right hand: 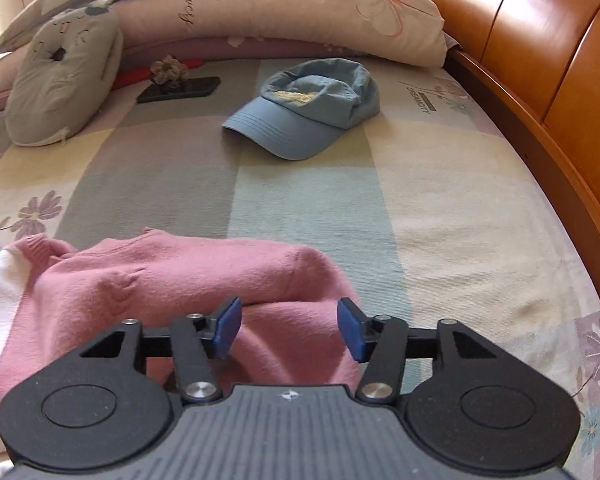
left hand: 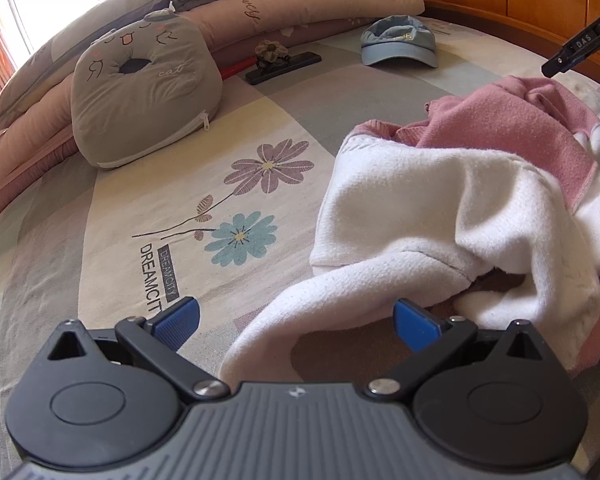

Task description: Fold clothes

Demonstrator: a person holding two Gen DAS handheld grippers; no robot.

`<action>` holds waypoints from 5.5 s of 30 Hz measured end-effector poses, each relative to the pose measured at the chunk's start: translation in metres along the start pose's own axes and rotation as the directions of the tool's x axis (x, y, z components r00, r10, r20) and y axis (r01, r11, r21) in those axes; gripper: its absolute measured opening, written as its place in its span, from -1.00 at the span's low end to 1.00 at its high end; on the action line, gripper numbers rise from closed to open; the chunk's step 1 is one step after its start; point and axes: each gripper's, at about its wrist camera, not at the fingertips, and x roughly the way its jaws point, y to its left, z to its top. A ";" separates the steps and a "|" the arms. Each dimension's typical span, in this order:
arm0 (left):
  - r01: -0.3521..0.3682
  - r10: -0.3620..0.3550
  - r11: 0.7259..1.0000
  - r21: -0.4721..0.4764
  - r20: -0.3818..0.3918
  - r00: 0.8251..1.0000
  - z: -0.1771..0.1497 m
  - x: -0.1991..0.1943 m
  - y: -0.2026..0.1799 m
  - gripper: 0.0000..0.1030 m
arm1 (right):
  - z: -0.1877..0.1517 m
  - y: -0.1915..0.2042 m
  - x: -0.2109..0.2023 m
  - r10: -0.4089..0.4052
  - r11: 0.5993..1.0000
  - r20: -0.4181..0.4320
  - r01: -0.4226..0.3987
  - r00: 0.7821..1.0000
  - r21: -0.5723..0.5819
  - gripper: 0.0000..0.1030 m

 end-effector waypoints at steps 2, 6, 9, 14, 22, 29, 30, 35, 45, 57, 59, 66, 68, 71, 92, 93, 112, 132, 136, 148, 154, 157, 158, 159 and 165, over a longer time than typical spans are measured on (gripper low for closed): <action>-0.002 0.002 1.000 0.014 0.003 1.000 -0.001 -0.002 -0.001 0.99 | -0.011 0.020 -0.017 0.047 0.999 0.018 -0.047 0.999 -0.016 0.40; 0.016 -0.016 0.998 0.056 0.004 1.000 -0.001 0.000 -0.006 0.99 | -0.038 0.068 -0.047 0.157 0.986 0.047 -0.154 0.986 -0.057 0.74; 0.044 -0.043 0.992 0.118 -0.007 0.999 0.003 0.008 -0.015 0.99 | -0.061 0.104 -0.062 0.230 0.970 0.051 -0.225 0.972 -0.087 0.84; 0.039 -0.028 0.974 0.225 -0.050 0.998 0.009 0.030 -0.034 0.99 | -0.092 0.147 -0.080 0.272 0.955 0.073 -0.260 0.960 -0.140 0.90; -0.128 0.138 0.980 0.155 -0.056 0.989 0.015 0.049 0.007 0.99 | -0.113 0.151 -0.097 0.226 0.969 0.122 -0.210 0.967 -0.128 0.96; -0.301 0.301 0.954 0.019 -0.049 0.952 0.027 0.056 0.068 0.99 | -0.112 0.133 -0.095 0.212 0.977 0.150 -0.208 0.966 -0.036 0.98; -0.311 0.311 0.950 0.005 -0.049 0.949 0.030 0.058 0.077 0.99 | -0.112 0.132 -0.094 0.211 0.978 0.151 -0.209 0.966 -0.031 0.98; -0.371 0.369 0.928 -0.021 -0.058 0.928 0.044 0.068 0.109 1.00 | -0.115 0.129 -0.091 0.205 0.978 0.155 -0.207 0.966 0.000 0.98; -0.481 0.471 0.874 -0.067 -0.124 0.873 0.061 0.088 0.164 1.00 | -0.124 0.125 -0.081 0.176 0.982 0.135 -0.184 0.975 0.049 0.99; -0.225 0.223 0.974 -0.007 -0.103 0.969 0.036 0.047 0.113 0.99 | -0.133 0.133 -0.068 0.205 0.975 0.101 -0.212 0.974 0.070 0.99; -0.175 0.174 0.985 0.001 -0.090 0.981 0.032 0.035 0.101 0.99 | -0.135 0.134 -0.069 0.209 0.974 0.099 -0.217 0.973 0.072 0.99; 0.005 -0.005 1.000 0.008 0.001 1.000 0.035 -0.005 0.060 0.99 | -0.143 0.138 -0.070 0.210 0.974 0.088 -0.216 0.974 0.068 1.00; 0.052 -0.052 0.999 0.014 0.018 0.998 0.038 -0.009 0.048 0.99 | -0.146 0.140 -0.072 0.208 0.975 0.089 -0.214 0.974 0.065 1.00; 0.093 -0.095 0.995 0.038 0.042 0.995 0.047 -0.011 0.026 0.99 | -0.150 0.138 -0.076 0.205 0.975 0.097 -0.211 0.974 0.066 1.00; 0.354 -0.374 0.911 -0.211 -0.065 0.925 -0.008 0.041 -0.030 0.98 | -0.169 0.122 -0.075 0.208 0.967 0.080 -0.217 0.975 0.133 1.00; 0.361 -0.382 0.907 -0.214 -0.061 0.922 -0.009 0.038 -0.028 0.98 | -0.168 0.122 -0.070 0.210 0.967 0.067 -0.218 0.975 0.133 1.00; 0.332 -0.334 0.938 -0.102 -0.002 0.943 0.015 0.049 -0.025 0.98 | -0.154 0.095 -0.028 0.287 0.920 0.043 -0.287 0.957 0.268 1.00; 0.259 -0.260 0.966 0.014 0.064 0.964 0.033 0.033 -0.057 0.98 | -0.127 0.045 0.005 -0.069 0.967 0.028 0.060 0.997 0.248 1.00; 0.254 -0.255 0.967 0.024 0.064 0.965 0.034 0.032 -0.060 0.98 | -0.129 0.066 0.029 -0.190 0.967 -0.046 0.195 0.981 0.161 1.00; 0.261 -0.263 0.964 0.045 0.067 0.962 0.035 0.027 -0.067 0.98 | -0.145 -0.002 0.003 -0.489 0.853 -0.081 0.495 0.869 0.167 1.00; 0.248 -0.250 0.968 0.037 0.076 0.965 0.036 0.023 -0.066 0.98 | -0.143 0.002 0.014 -0.460 0.871 -0.097 0.470 0.883 0.143 1.00; 0.245 -0.247 0.969 0.034 0.074 0.966 0.035 0.022 -0.063 0.98 | -0.143 -0.013 0.008 -0.547 0.815 -0.099 0.556 0.831 0.166 1.00; 0.242 -0.244 0.970 0.033 0.071 0.967 0.034 0.023 -0.062 0.98 | -0.142 -0.020 0.005 -0.580 0.792 -0.098 0.587 0.809 0.167 1.00; 0.240 -0.242 0.970 0.032 0.069 0.968 0.034 0.023 -0.061 0.98 | -0.141 -0.027 0.001 -0.611 0.769 -0.096 0.618 0.786 0.166 1.00; 0.243 -0.244 0.970 0.030 0.065 0.968 0.035 0.027 -0.061 0.98 | -0.132 -0.083 -0.020 -0.711 0.672 -0.093 0.712 0.697 0.204 1.00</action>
